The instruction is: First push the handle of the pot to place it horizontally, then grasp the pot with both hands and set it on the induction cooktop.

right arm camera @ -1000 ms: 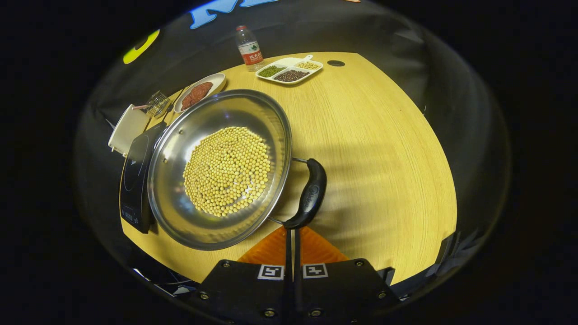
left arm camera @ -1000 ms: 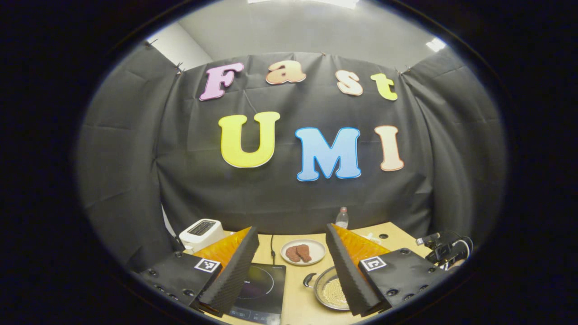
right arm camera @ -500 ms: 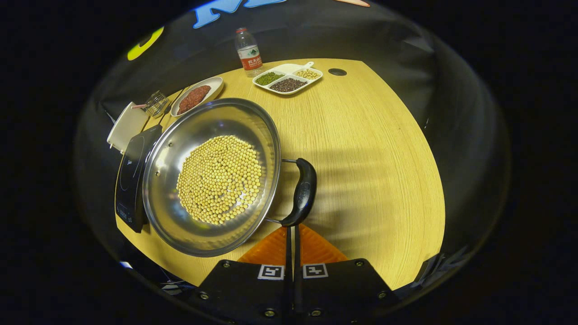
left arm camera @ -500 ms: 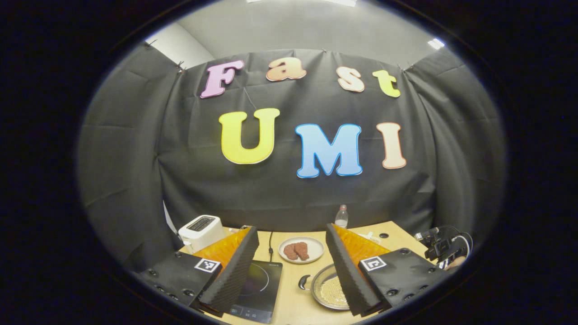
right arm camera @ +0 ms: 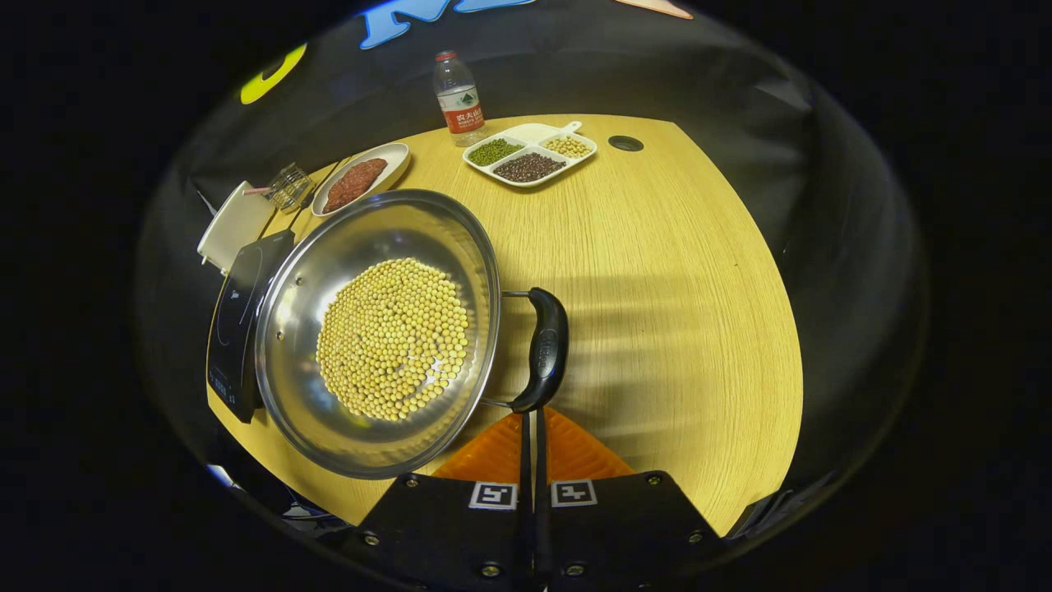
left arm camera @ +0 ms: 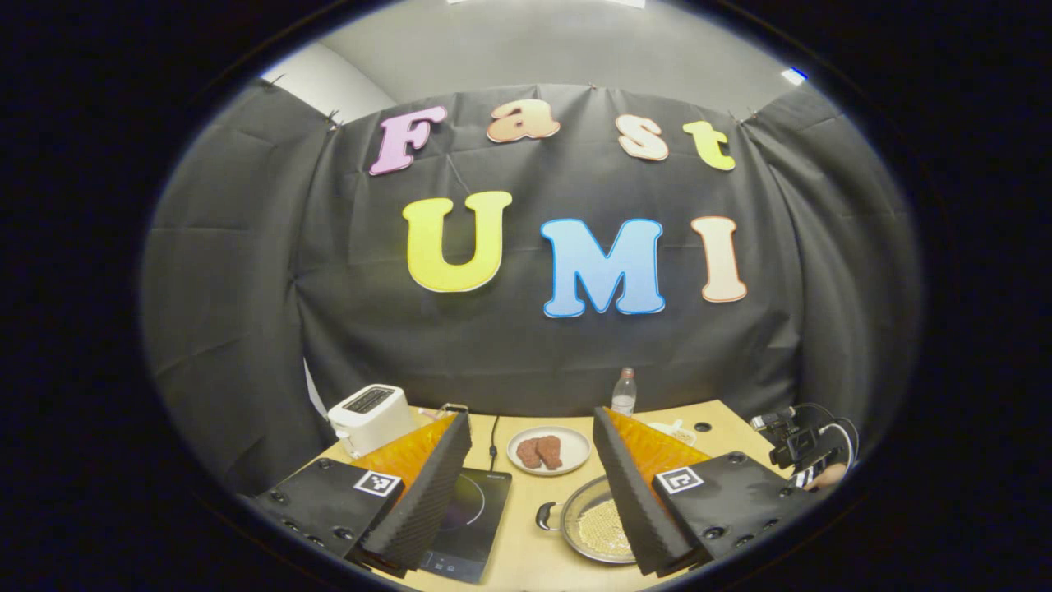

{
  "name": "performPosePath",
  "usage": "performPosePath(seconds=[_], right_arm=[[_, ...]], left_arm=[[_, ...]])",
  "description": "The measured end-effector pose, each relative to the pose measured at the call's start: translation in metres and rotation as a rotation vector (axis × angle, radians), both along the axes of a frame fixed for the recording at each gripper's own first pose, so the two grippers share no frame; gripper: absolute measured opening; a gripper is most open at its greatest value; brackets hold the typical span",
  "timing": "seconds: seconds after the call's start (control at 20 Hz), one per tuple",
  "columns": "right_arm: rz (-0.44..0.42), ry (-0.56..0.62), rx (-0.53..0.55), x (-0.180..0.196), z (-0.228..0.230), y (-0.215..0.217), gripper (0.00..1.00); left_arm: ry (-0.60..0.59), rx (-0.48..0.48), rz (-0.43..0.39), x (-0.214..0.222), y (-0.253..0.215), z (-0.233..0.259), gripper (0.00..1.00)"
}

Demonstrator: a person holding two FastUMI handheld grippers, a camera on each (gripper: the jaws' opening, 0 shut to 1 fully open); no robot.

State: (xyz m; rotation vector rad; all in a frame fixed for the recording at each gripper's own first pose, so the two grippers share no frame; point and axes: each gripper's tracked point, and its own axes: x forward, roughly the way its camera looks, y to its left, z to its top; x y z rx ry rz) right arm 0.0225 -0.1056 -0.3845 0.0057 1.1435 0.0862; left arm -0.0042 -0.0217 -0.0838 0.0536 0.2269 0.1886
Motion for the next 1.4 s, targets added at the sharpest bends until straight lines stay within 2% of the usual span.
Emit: performPosePath(seconds=[0.1, 0.15, 0.35, 0.5, 0.55, 0.65, 0.7, 0.75, 0.8, 0.85, 0.95, 1.0, 1.05, 1.15, 1.2, 1.4], right_arm=[[0.011, -0.001, 0.007, 0.003, -0.001, -0.001, 0.01], [0.011, -0.001, 0.010, 0.005, -0.001, -0.001, 0.01], [0.010, -0.022, -0.011, 0.004, 0.002, -0.007, 0.01], [-0.002, -0.081, -0.058, 0.003, 0.015, -0.017, 0.01], [-0.015, -0.100, -0.060, 0.001, 0.022, -0.018, 0.01], [-0.039, -0.148, -0.049, -0.006, 0.038, -0.015, 0.01], [-0.045, -0.176, -0.043, -0.008, 0.045, -0.012, 0.01], [-0.048, -0.205, -0.037, -0.008, 0.054, -0.008, 0.05], [-0.052, -0.235, -0.027, -0.009, 0.061, -0.004, 0.17], [-0.056, -0.272, -0.008, -0.009, 0.069, 0.002, 0.39], [-0.080, -0.345, 0.016, -0.003, 0.080, 0.010, 0.72], [-0.096, -0.371, 0.025, -0.001, 0.082, 0.011, 0.77], [-0.118, -0.390, 0.032, 0.000, 0.086, 0.012, 0.90], [-0.153, -0.417, 0.049, 0.002, 0.091, 0.013, 0.90], [-0.162, -0.425, 0.053, 0.003, 0.091, 0.013, 0.90], [-0.165, -0.437, 0.042, 0.013, 0.083, 0.011, 0.90]], left_arm=[[0.005, -0.004, 0.013, -0.001, -0.001, -0.004, 0.99], [0.005, -0.009, 0.015, -0.002, -0.002, -0.005, 0.95], [0.019, -0.021, -0.008, 0.003, -0.007, -0.015, 0.97], [0.021, -0.043, -0.040, 0.009, -0.006, -0.021, 0.99], [0.029, -0.051, -0.050, 0.013, -0.005, -0.025, 0.94], [0.043, -0.061, -0.068, 0.018, 0.001, -0.033, 0.99], [0.050, -0.065, -0.079, 0.021, 0.003, -0.038, 0.95], [0.058, -0.069, -0.094, 0.025, 0.003, -0.042, 0.99], [0.069, -0.072, -0.111, 0.028, 0.003, -0.048, 0.97], [0.079, -0.073, -0.124, 0.031, 0.003, -0.054, 0.99], [0.096, -0.082, -0.153, 0.036, 0.002, -0.066, 0.95], [0.101, -0.085, -0.166, 0.039, 0.002, -0.071, 0.99], [0.112, -0.086, -0.181, 0.041, 0.001, -0.077, 0.97], [0.142, -0.084, -0.204, 0.045, 0.000, -0.093, 0.95], [0.159, -0.081, -0.210, 0.046, 0.001, -0.102, 0.97], [0.230, -0.080, -0.212, 0.055, 0.008, -0.148, 0.95]])
